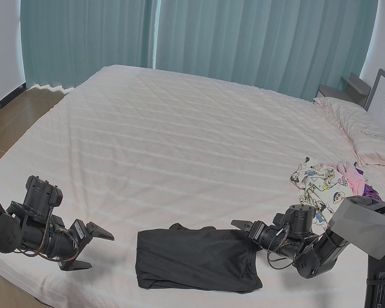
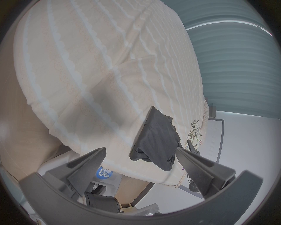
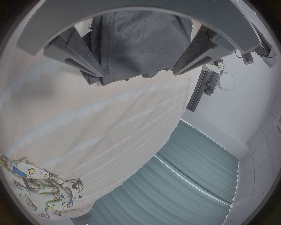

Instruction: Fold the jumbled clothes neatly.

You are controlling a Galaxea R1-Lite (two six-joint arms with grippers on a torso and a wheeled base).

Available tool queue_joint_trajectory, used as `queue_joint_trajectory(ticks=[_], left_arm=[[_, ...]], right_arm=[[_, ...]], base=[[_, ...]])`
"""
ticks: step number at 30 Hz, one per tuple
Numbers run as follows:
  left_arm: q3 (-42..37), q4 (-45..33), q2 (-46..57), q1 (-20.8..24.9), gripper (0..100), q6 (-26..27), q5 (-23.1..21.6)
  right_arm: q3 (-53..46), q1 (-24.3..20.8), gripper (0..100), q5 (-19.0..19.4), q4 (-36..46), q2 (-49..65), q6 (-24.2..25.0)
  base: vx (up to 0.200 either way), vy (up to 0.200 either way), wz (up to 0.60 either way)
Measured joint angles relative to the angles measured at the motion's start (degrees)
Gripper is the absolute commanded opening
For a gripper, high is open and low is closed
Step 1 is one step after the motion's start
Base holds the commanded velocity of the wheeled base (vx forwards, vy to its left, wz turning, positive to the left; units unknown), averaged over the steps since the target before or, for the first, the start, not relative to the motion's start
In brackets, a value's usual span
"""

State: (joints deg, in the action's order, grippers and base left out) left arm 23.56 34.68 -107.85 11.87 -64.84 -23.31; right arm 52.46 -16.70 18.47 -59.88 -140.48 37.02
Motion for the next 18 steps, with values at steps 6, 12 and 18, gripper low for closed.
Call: queue_joint_trajectory(ticks=[6, 12, 18], left_arm=[[0.00, 0.00, 0.00, 0.00, 100, 0.00, 0.02], [-0.02, 0.00, 0.00, 0.00, 100, 0.00, 0.00], [-0.02, 0.00, 0.00, -0.02, 100, 0.00, 0.02]], right_arm=[[0.51, 0.15, 100, -0.02, 0.02, -0.74, 0.04], [1.26, 0.34, 100, -0.05, 0.05, -1.30, 0.04], [2.80, 0.39, 0, -0.60, 0.21, -2.35, 0.15]], base=[[0.000, 0.000, 0.00], [0.000, 0.000, 0.00], [0.000, 0.000, 0.00]])
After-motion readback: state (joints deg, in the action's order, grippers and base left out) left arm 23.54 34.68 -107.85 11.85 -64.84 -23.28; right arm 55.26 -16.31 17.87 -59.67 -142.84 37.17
